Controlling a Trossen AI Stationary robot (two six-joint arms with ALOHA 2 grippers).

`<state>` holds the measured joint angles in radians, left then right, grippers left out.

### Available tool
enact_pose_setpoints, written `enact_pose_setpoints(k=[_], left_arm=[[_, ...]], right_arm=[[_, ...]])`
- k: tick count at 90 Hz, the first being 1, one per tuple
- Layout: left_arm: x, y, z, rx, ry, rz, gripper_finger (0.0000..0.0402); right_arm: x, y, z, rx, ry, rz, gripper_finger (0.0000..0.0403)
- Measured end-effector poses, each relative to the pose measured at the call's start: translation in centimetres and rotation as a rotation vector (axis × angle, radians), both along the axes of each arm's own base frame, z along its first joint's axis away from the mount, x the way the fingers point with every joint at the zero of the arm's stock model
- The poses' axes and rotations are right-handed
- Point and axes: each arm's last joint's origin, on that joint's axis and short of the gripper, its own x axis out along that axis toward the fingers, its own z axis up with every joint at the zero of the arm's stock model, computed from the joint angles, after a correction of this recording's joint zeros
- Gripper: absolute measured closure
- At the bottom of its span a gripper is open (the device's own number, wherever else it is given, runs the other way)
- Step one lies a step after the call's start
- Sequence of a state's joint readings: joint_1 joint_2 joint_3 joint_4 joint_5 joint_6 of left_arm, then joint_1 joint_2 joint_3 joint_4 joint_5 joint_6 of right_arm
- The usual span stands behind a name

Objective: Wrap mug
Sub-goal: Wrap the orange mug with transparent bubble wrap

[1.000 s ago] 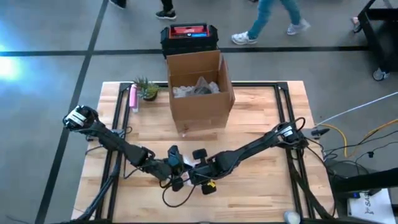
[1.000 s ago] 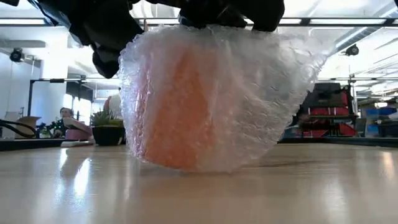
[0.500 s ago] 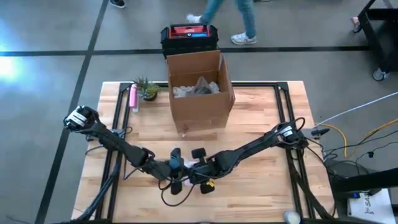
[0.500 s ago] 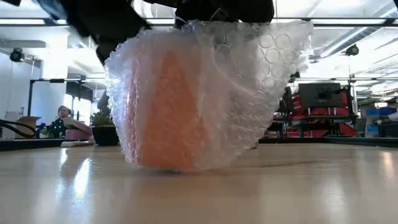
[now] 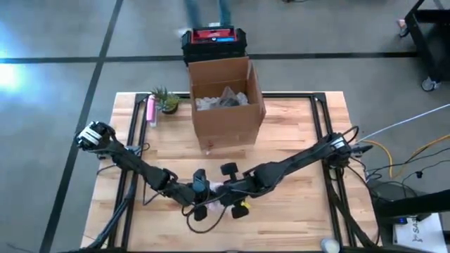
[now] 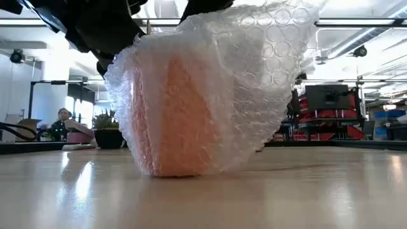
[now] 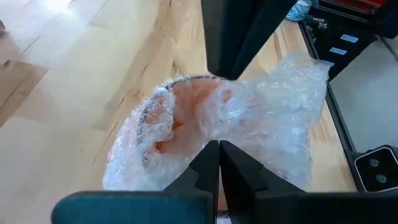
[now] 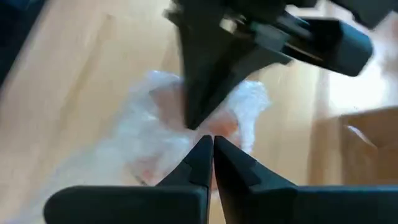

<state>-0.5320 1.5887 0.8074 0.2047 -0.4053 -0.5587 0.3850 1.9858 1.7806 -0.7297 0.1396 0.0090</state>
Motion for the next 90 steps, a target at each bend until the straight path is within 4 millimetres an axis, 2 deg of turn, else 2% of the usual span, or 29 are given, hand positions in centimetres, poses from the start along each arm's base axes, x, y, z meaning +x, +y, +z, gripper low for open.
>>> enact_pose_setpoints(k=[9, 26, 51, 65, 72, 81, 90], left_arm=[[0.0, 0.0, 0.0, 0.0, 0.0, 0.0, 0.0402], [0.0, 0.0, 0.0, -0.001, -0.002, 0.0, 0.0402], [0.0, 0.0, 0.1, -0.003, -0.005, 0.0, 0.0402], [0.4, -0.3, 0.9, -0.022, -0.019, -0.016, 0.0402], [0.7, -0.5, 1.6, -0.025, -0.036, -0.033, 0.0402], [0.8, -0.7, 2.3, -0.02, -0.05, -0.045, 0.0402], [0.9, -0.6, 1.6, 0.003, -0.028, -0.047, 0.0402]], right_arm=[[0.5, 0.8, -0.6, 0.085, -0.02, 0.035, 0.0403], [1.0, 0.8, -3.3, 0.066, 0.065, 0.034, 0.0403], [1.2, 0.2, -3.7, 0.044, 0.071, 0.012, 0.0403], [1.9, -0.2, -6.8, 0.015, 0.139, 0.015, 0.0403], [2.1, -0.2, -7.6, 0.003, 0.153, 0.017, 0.0403], [2.2, -0.2, -7.9, 0.003, 0.145, 0.016, 0.0403], [2.3, -0.1, -7.3, 0.005, 0.124, 0.024, 0.0403]])
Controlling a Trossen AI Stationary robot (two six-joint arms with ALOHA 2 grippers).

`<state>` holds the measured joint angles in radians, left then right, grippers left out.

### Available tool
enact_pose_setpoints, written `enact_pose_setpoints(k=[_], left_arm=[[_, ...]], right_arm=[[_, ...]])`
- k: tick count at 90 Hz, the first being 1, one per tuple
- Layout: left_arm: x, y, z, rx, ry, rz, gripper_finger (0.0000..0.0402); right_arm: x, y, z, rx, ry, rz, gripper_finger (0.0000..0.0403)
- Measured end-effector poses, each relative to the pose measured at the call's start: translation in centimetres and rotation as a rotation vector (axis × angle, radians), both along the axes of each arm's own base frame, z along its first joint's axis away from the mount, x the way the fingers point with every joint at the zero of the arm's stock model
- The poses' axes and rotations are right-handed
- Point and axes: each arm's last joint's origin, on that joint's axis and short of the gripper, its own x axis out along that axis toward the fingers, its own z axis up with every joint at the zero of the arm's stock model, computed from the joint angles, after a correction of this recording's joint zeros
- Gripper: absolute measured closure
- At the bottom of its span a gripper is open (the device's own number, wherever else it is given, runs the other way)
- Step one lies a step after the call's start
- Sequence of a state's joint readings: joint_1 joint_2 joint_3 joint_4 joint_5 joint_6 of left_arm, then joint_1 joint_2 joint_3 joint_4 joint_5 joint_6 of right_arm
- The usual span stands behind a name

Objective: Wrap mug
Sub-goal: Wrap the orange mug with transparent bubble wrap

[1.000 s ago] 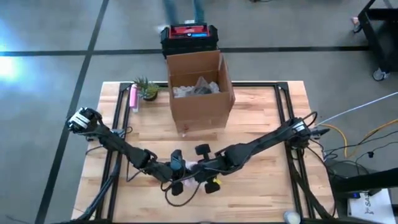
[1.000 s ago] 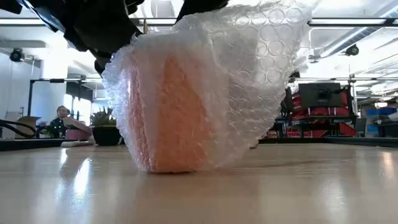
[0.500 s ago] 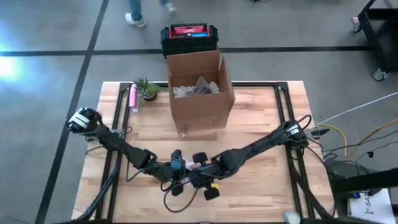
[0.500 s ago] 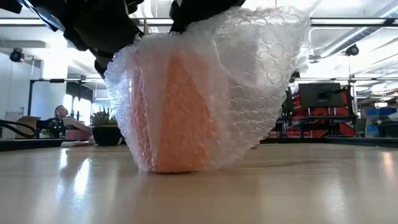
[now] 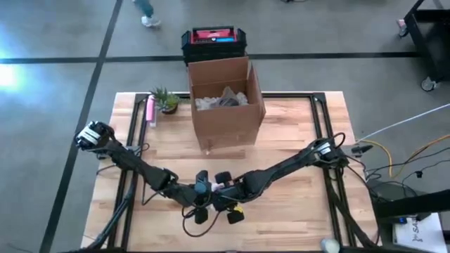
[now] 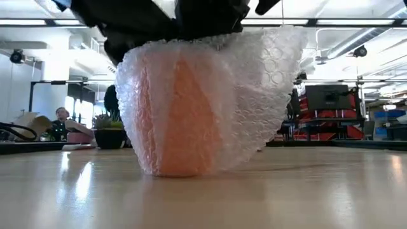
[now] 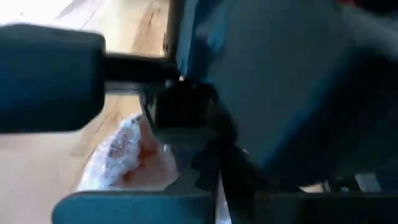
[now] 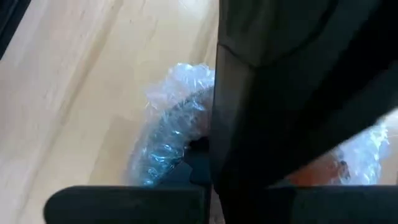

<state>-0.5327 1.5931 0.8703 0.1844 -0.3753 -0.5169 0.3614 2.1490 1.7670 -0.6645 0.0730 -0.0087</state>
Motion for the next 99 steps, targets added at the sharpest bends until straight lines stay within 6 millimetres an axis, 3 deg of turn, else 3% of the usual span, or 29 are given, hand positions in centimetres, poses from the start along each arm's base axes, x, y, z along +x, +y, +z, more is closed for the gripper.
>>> enact_pose_setpoints(k=[20, 38, 74, 99], left_arm=[[0.4, -0.2, -1.8, 0.015, 0.041, 0.014, 0.0402], [0.4, -0.1, -2.0, 0.03, 0.052, 0.013, 0.0402], [0.6, -0.2, -1.5, 0.03, 0.047, 0.012, 0.0402], [0.3, -0.3, 1.9, 0.037, 0.051, -0.032, 0.0402]], right_arm=[[-0.4, 0.1, 2.0, -0.012, 0.007, 0.023, 0.0403], [-1.9, -0.3, 5.9, -0.02, 0.046, 0.01, 0.0403], [-0.7, 0.0, 1.4, -0.038, 0.086, 0.011, 0.0403], [-0.1, 0.2, 0.8, -0.031, 0.045, 0.015, 0.0403]])
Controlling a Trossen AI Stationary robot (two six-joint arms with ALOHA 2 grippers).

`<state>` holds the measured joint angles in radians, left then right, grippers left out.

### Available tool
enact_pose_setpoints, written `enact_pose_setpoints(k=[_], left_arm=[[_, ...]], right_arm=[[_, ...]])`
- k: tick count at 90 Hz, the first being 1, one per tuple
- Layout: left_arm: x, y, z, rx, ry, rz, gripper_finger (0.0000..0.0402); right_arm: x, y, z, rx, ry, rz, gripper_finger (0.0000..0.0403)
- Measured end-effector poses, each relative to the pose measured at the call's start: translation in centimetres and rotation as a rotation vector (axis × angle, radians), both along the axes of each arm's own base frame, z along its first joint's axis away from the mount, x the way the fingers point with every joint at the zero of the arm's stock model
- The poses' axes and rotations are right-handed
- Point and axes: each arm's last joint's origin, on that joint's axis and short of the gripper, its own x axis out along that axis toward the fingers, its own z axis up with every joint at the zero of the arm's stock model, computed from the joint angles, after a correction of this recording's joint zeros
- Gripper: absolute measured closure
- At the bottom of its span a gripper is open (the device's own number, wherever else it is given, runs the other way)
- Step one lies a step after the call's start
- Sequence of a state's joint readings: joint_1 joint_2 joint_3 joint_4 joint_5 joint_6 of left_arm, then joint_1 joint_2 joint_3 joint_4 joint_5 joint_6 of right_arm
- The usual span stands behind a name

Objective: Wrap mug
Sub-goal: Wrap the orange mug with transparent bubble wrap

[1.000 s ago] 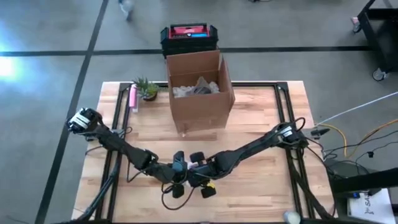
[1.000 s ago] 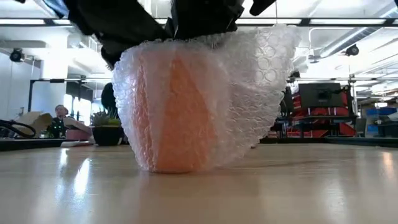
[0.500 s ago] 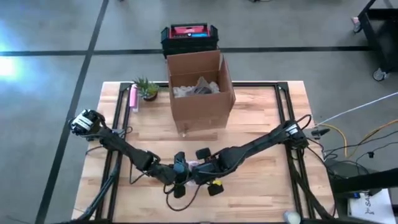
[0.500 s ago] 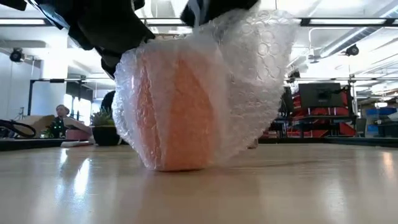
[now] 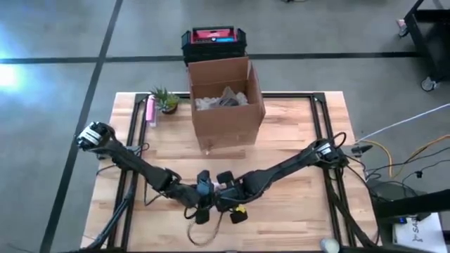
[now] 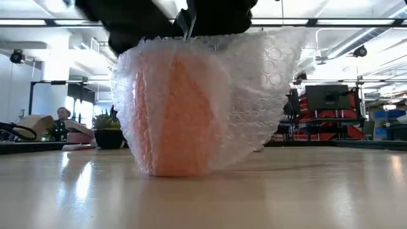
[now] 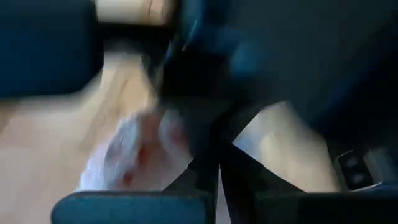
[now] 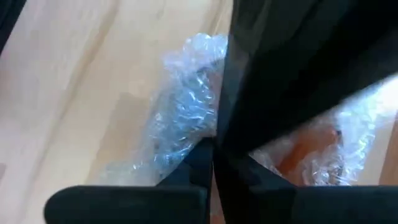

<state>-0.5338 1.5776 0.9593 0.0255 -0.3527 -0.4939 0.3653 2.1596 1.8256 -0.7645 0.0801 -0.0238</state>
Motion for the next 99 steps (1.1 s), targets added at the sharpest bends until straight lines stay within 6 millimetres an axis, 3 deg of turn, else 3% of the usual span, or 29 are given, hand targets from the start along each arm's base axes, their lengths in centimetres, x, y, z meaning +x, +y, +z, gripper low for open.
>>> enact_pose_setpoints(k=[18, 34, 49, 55, 77, 89, 99], left_arm=[[0.1, 0.1, -1.7, 0.05, 0.036, 0.058, 0.0402], [0.6, -0.1, -3.1, 0.057, 0.048, 0.081, 0.0402], [0.5, 0.0, -3.2, 0.08, 0.059, 0.076, 0.0402], [0.5, 0.0, -3.2, 0.08, 0.058, 0.075, 0.0402], [0.3, 0.0, -2.6, 0.069, 0.053, 0.062, 0.0402], [0.0, 0.0, -1.9, 0.077, 0.047, 0.044, 0.0402], [-0.4, 0.1, -1.3, 0.08, 0.054, 0.042, 0.0402]], right_arm=[[0.2, 0.0, -0.1, 0.003, -0.025, 0.011, 0.0403], [-0.6, 0.4, 1.5, -0.007, 0.022, 0.028, 0.0403], [-1.7, 0.3, 7.6, 0.02, -0.023, -0.008, 0.0403], [-1.9, 0.1, 8.8, 0.018, -0.061, -0.002, 0.0403], [-1.1, -0.9, 7.8, -0.149, -0.134, -0.053, 0.0403], [-0.4, -1.5, 4.5, -0.164, -0.102, -0.055, 0.0403], [-0.6, -2.1, 3.2, -0.157, -0.069, -0.08, 0.0403]])
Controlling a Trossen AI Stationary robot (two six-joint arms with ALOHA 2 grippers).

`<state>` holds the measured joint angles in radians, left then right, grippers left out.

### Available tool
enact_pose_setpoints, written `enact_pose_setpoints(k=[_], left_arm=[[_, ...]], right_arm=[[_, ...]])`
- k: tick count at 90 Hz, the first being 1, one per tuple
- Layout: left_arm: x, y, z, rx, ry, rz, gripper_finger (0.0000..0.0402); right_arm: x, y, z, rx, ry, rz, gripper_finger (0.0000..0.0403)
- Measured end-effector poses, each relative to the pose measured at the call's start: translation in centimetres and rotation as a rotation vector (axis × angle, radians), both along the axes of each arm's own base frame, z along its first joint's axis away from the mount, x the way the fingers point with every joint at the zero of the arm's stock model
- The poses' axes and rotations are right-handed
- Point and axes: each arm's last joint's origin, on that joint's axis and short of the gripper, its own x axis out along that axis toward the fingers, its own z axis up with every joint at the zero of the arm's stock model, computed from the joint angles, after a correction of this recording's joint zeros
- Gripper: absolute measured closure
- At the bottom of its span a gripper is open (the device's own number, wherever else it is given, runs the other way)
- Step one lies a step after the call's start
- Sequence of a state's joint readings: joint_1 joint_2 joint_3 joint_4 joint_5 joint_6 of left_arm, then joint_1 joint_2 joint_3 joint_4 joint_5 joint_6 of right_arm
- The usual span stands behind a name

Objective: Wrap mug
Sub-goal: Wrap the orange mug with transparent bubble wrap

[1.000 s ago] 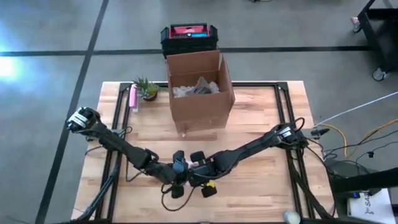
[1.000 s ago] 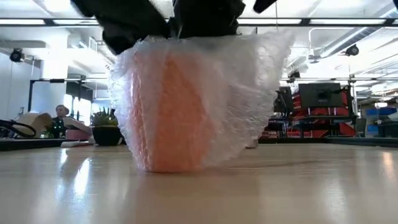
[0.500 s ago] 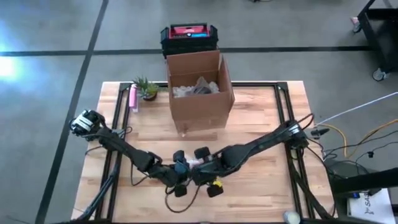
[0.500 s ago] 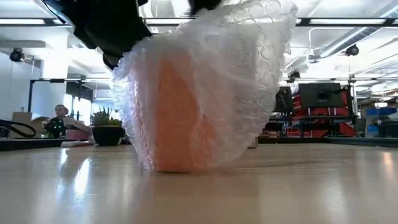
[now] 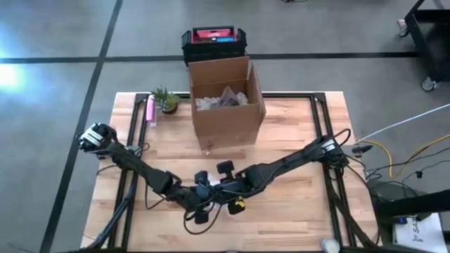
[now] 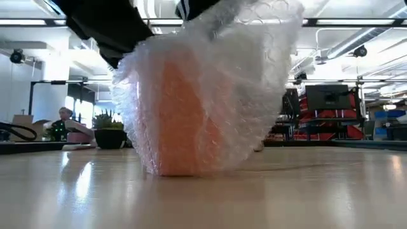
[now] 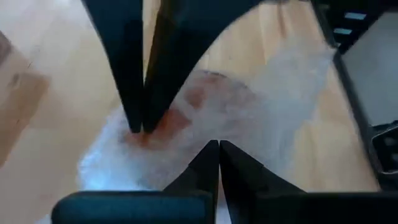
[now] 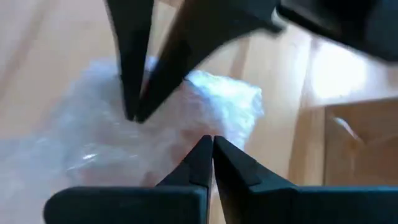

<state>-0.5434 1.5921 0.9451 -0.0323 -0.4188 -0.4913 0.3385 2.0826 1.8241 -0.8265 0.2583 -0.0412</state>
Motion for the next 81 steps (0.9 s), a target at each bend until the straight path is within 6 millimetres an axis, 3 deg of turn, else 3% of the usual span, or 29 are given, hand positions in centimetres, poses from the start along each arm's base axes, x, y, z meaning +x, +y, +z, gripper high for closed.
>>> enact_pose_setpoints(k=[26, 54, 65, 81], left_arm=[[-1.2, 0.5, 2.3, -0.024, -0.038, 0.015, 0.0402], [-1.5, 0.7, 1.6, -0.02, 0.029, 0.042, 0.0402], [-1.5, 0.8, 1.5, -0.033, 0.023, 0.052, 0.0402], [-1.6, 0.8, 1.2, -0.035, 0.011, 0.061, 0.0402]], right_arm=[[-0.4, 0.1, -2.2, 0.063, 0.016, -0.031, 0.0403], [0.3, 0.7, -4.7, 0.147, 0.015, 0.005, 0.0403], [0.2, 0.7, -3.9, 0.15, 0.018, 0.006, 0.0403], [0.5, 1.1, -0.2, 0.168, -0.046, 0.034, 0.0403]])
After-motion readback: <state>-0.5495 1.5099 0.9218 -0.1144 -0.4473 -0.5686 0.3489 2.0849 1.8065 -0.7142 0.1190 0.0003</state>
